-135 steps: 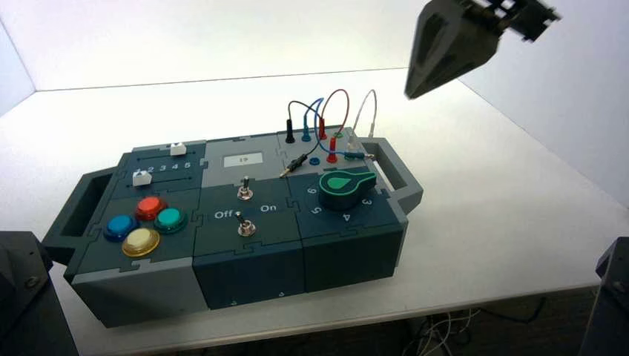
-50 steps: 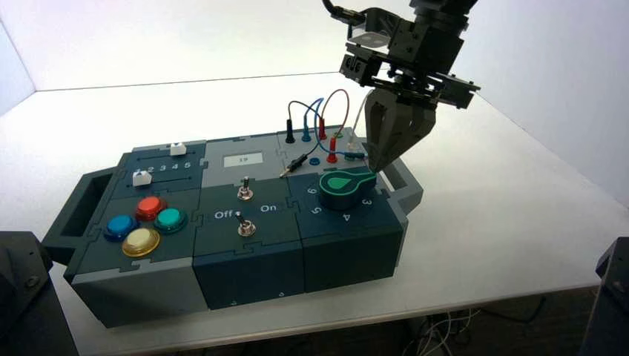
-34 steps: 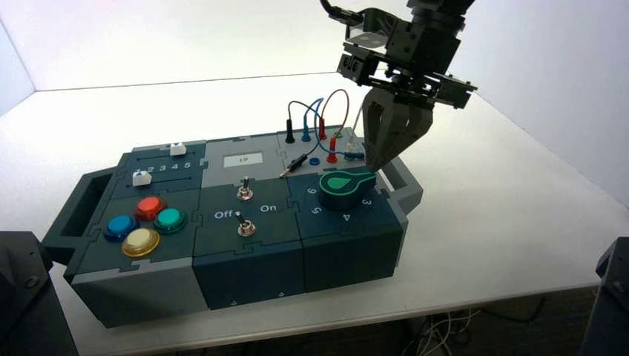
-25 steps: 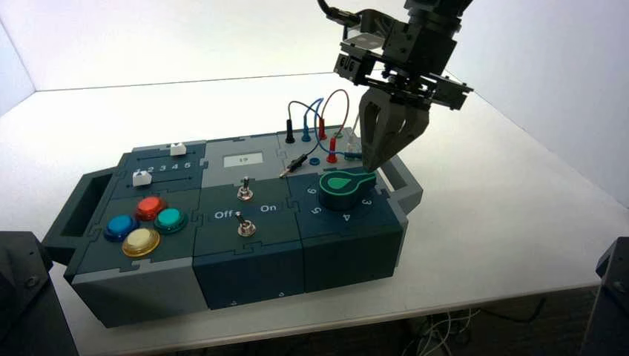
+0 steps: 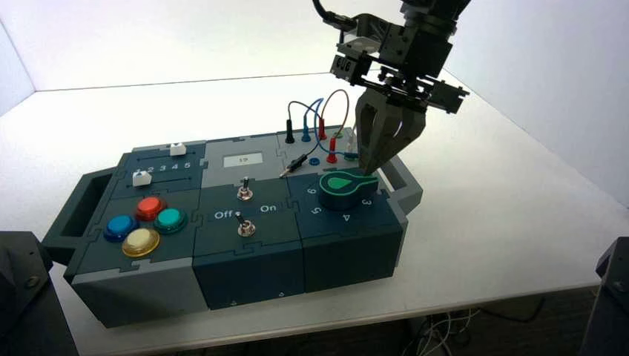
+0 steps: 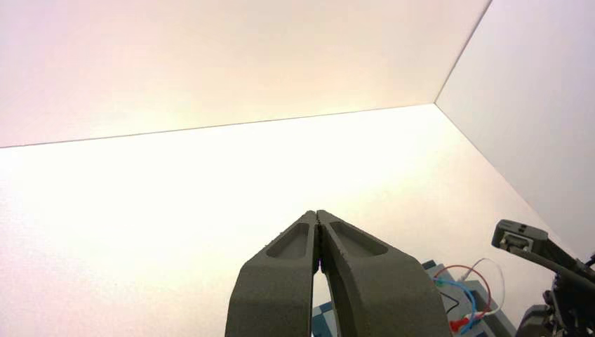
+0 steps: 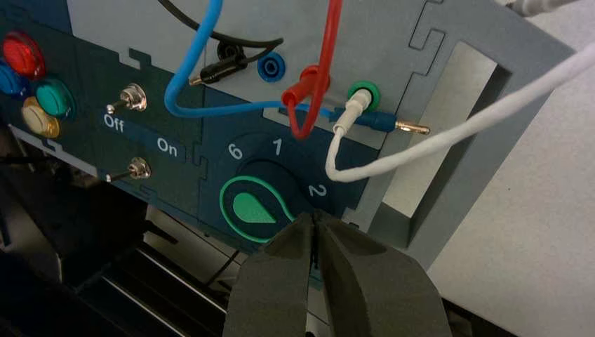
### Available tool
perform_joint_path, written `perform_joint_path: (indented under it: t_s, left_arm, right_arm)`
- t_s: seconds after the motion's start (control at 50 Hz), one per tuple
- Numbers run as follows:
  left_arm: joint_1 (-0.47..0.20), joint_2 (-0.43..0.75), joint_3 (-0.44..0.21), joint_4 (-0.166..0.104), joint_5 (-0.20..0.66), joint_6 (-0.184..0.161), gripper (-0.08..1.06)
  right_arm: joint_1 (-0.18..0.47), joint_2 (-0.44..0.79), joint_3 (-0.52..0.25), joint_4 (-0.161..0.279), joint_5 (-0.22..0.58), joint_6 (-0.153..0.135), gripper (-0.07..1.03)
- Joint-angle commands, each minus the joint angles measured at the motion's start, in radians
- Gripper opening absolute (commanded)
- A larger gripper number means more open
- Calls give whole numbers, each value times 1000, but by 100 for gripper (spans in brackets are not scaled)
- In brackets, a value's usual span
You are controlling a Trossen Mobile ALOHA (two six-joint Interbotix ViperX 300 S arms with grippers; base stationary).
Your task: Turn the knob to position 4.
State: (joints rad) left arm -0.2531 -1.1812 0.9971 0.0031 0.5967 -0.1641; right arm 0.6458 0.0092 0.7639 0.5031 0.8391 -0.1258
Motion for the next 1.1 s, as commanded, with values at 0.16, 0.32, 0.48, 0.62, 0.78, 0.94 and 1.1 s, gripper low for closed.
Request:
perform_joint_path:
  t_s: [0.16,0.32,0.48,0.62,0.78,0.94,1.1]
  left_arm:
    - [3,14,-35,3,-11,5,-3]
    - [3,14,-46,3,-11,5,-3]
    - [3,14,-54,3,-11,5,-3]
    - [3,15,-60,3,-11,5,-3]
    - [3,20,-67,3,-12,5,-3]
    - [3,29,-71,5,-12,5,-3]
    - [3,41,-74,5,-18,5,-3]
  right_arm:
    - [6,-6,8,-3,18,-8,-2]
    - [6,-6,14,-3,26,-8,-2]
    - [6,-8,25,-3,34,-8,-2]
    - [6,-8,25,-3,37,-6,-2]
    - [6,-11,18,0,40,-5,-2]
    - [6,-14,14,6,41,-5,-2]
    - [6,-12,0,14,49,-5,-2]
